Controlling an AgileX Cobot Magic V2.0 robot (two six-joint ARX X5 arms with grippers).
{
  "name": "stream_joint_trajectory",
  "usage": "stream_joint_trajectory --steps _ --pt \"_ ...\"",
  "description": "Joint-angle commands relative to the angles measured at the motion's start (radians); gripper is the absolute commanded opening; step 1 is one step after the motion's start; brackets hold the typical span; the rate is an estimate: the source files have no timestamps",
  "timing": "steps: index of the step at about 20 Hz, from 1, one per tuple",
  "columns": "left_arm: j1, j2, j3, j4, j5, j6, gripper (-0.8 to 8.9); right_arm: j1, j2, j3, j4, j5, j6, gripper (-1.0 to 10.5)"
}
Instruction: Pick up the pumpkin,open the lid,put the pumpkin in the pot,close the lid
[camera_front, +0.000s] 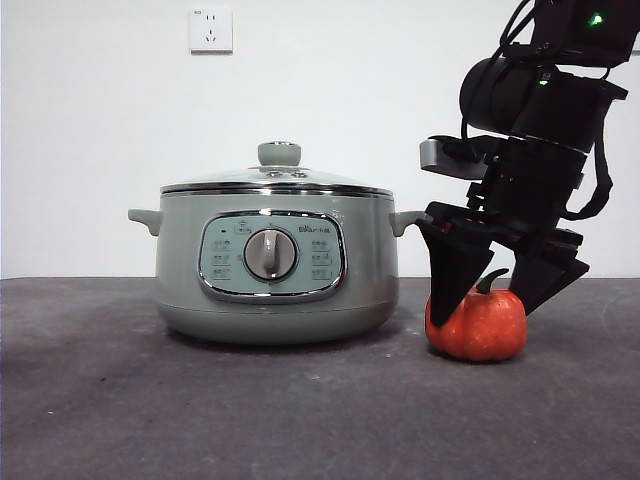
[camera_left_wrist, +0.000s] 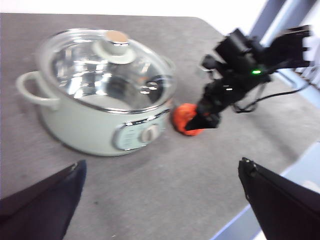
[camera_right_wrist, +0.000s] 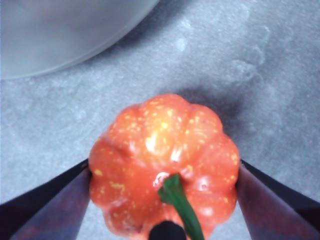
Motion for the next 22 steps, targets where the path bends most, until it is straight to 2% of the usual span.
stream_joint_trajectory --steps 1,4,8,12,17,22 --pt "0.0 0.021 0.0 0.014 -0.017 0.009 7.23 0.002 -0.044 0.001 -0.021 0.001 0.018 -0.1" --pt "-0.006 0.069 0.001 0.069 -0.017 -0.001 7.23 0.002 -0.143 0.001 -0.065 0.0 0.02 -0.1" --pt "-0.067 0.163 0.002 0.226 -0.025 -0.043 7.23 0.002 -0.324 0.001 -0.109 0.0 0.044 -0.1" --pt "-0.172 0.317 0.018 0.421 -0.117 -0.097 7.23 0.003 -0.501 0.001 -0.124 -0.001 0.048 -0.1" --pt "-0.279 0.593 0.183 0.5 -0.227 -0.085 7.23 0.003 -0.668 0.001 -0.179 -0.002 0.063 -0.1" --pt "-0.354 0.86 0.403 0.502 -0.306 -0.026 7.23 0.003 -0.765 0.001 -0.214 -0.002 0.071 -0.1"
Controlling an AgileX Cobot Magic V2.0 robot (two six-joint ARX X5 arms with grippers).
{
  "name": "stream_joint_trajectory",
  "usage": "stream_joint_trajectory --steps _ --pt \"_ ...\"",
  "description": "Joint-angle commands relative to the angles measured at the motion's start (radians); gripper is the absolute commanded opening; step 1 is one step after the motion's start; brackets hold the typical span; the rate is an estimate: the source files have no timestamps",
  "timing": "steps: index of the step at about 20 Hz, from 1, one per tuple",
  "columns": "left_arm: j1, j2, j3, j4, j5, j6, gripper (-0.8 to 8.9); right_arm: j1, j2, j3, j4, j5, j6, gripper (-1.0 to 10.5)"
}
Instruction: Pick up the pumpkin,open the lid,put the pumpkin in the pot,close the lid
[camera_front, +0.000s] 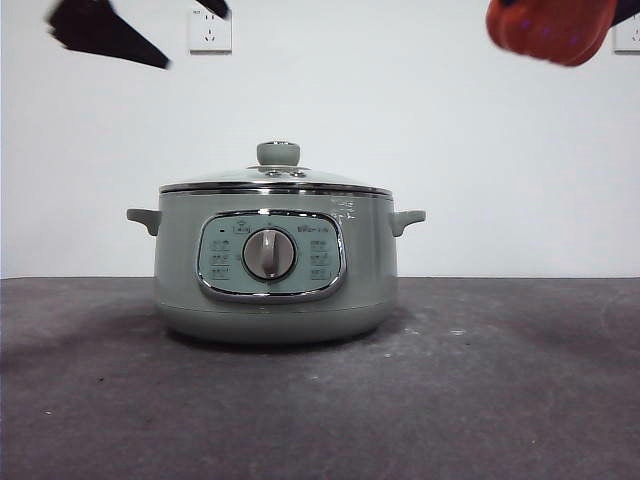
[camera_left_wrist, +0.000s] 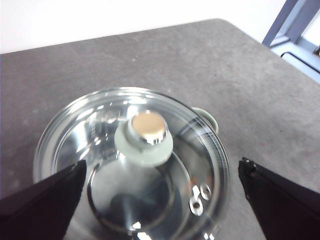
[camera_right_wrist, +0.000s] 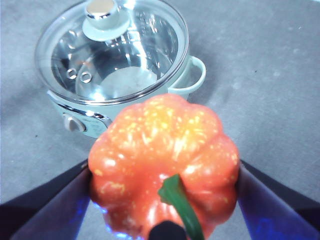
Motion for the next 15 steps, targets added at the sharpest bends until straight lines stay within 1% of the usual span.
stream_joint_trajectory --steps 1,3,6,11,15 --pt "-0.028 0.105 0.081 0.004 -0.033 0.051 7.23 0.002 -0.025 0.001 -0.009 -0.001 0.013 -0.1" --pt "-0.045 0.187 0.145 0.003 -0.064 0.069 7.23 0.002 -0.04 0.001 -0.017 -0.002 0.013 -0.1" --pt "-0.06 0.286 0.2 0.011 -0.073 0.075 7.23 0.002 -0.045 0.001 -0.032 -0.001 0.013 -0.1" --pt "-0.082 0.374 0.202 0.06 -0.1 0.082 7.23 0.002 -0.045 0.001 -0.042 -0.001 0.013 -0.1" --pt "-0.107 0.406 0.202 0.066 -0.12 0.097 7.23 0.002 -0.045 0.001 -0.042 -0.001 0.017 -0.1"
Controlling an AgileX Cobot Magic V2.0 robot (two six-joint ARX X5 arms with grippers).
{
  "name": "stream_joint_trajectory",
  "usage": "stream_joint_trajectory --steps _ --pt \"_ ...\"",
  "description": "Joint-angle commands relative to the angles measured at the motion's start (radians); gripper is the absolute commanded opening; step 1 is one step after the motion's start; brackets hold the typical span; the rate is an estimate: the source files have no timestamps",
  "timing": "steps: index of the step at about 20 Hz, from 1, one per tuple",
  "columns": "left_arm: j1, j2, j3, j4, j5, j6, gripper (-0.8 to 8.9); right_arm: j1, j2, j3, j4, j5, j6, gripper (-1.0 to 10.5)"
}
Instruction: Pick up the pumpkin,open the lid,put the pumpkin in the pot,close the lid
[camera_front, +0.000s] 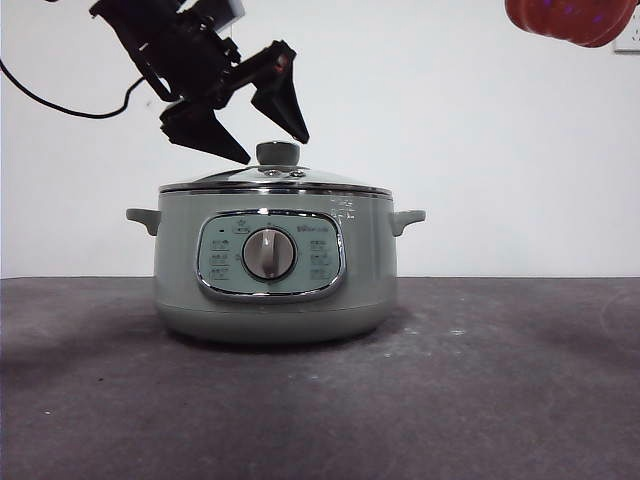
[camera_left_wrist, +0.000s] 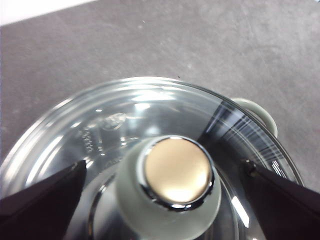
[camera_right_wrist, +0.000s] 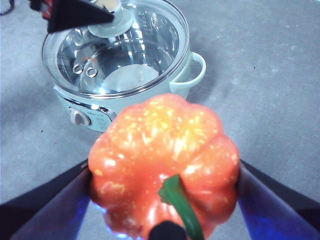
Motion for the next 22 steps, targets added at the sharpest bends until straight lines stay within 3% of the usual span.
stream_joint_trajectory --steps 1,7,11,14,22 --pt "-0.016 0.017 0.001 0.01 -0.007 0.021 7.23 0.002 0.0 0.001 0.004 -0.001 0.011 -0.1" --pt "-0.034 0.017 0.001 0.001 -0.051 0.024 6.9 0.002 0.0 0.001 -0.003 -0.001 0.014 -0.1" --pt "-0.037 0.017 0.001 0.001 -0.077 0.024 3.27 0.002 0.0 0.001 -0.003 -0.001 0.014 -0.1" --pt "-0.038 0.017 0.001 0.0 -0.076 0.024 3.03 0.002 0.0 0.001 -0.003 -0.001 0.013 -0.1" --pt "-0.038 0.017 0.001 -0.001 -0.075 0.023 -0.12 0.002 0.0 0.001 -0.003 -0.001 0.013 -0.1"
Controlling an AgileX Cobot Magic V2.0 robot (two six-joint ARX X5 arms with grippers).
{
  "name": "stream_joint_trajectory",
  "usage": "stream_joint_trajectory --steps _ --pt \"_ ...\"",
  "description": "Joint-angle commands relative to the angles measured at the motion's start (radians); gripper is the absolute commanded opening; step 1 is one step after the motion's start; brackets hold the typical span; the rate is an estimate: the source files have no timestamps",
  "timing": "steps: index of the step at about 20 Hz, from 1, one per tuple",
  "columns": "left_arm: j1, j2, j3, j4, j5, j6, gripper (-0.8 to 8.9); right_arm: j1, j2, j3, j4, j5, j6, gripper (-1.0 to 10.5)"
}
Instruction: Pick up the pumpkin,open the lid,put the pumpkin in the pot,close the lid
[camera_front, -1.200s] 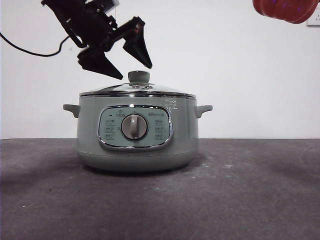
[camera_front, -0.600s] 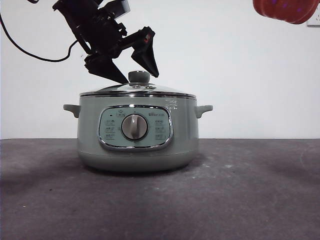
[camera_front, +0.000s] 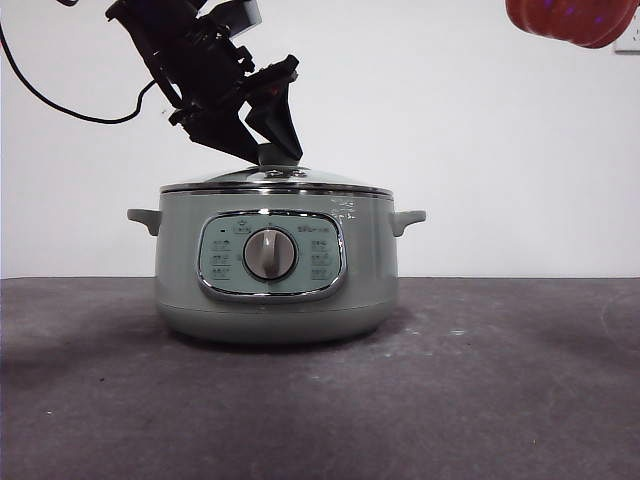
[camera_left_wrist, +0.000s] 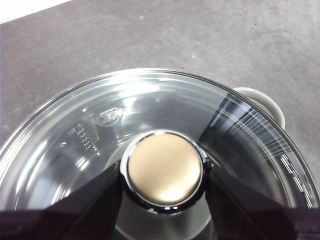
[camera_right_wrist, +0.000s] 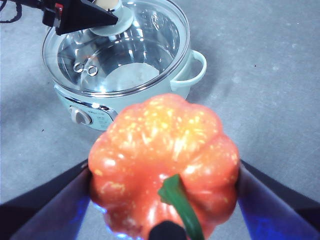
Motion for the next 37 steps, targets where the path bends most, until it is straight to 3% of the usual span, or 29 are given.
stream_joint_trajectory --steps 1,14,20,21,23,29,37 --pt "-0.004 0.007 0.001 0.004 -0.002 0.003 -0.09 0.002 0.0 0.001 0.003 -0.001 0.009 -0.1" --pt "0.0 -0.076 0.045 0.003 -0.005 -0.004 -0.08 0.002 0.0 0.001 0.007 -0.001 0.01 -0.1" --pt "0.026 -0.224 0.045 -0.061 -0.011 -0.004 -0.08 0.002 0.021 0.001 0.077 -0.005 0.022 -0.1" --pt "0.034 -0.263 0.045 -0.095 -0.011 -0.004 -0.08 0.002 0.037 0.001 0.097 -0.036 0.03 -0.1" --pt "0.047 -0.349 0.045 -0.165 -0.031 -0.003 -0.08 0.003 0.087 0.001 0.161 -0.138 0.07 -0.1" --pt "0.101 -0.584 0.045 -0.369 -0.068 0.005 -0.08 0.097 0.33 0.093 0.302 -0.129 0.072 -0.1" --pt "0.116 -0.782 0.045 -0.551 -0.087 0.004 -0.08 0.18 0.79 0.457 0.306 -0.107 0.023 -0.1"
